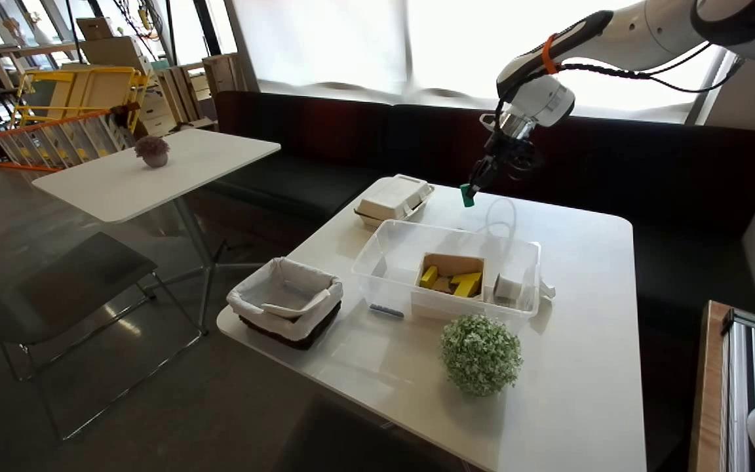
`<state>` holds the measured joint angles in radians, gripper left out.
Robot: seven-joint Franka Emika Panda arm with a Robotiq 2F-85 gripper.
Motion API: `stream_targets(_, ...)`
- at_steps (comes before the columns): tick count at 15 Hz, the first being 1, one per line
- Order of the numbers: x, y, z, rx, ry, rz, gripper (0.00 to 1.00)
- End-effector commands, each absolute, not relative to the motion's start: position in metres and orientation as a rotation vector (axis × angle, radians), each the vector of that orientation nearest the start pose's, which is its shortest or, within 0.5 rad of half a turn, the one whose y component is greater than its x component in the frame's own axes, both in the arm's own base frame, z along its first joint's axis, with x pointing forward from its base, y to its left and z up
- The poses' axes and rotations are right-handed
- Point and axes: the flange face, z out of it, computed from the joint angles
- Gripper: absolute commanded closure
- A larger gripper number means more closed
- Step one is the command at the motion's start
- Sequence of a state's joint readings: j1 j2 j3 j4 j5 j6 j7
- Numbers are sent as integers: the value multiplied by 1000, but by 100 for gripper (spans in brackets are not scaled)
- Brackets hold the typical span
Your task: Remove the green block from the bowl
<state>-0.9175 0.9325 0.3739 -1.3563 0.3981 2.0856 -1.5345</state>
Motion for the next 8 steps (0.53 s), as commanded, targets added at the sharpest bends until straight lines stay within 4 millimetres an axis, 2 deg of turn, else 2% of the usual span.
stream_targets(1, 598, -414, 169, -2415, -879, -770, 92)
stream_targets(8, 596, -415, 150, -2307, -1040, -890, 92)
